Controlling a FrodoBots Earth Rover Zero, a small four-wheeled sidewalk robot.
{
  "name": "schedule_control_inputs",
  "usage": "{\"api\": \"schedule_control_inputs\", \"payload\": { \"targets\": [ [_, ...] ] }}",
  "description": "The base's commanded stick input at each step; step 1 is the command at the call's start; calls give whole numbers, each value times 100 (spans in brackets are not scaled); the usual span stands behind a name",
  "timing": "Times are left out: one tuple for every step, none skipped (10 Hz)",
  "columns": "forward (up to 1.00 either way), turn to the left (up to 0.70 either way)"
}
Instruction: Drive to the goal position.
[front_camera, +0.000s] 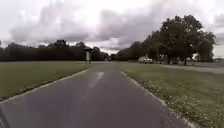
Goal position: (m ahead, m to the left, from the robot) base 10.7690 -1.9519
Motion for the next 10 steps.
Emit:
{"api": "schedule_control_inputs", "payload": {
  "targets": [
    [70, 13],
    [70, 14],
    [70, 14],
    [70, 14],
    [70, 14],
    [70, 4],
    [70, 0],
    [70, 0],
    [70, 0],
    [70, 0]
  ]
}}
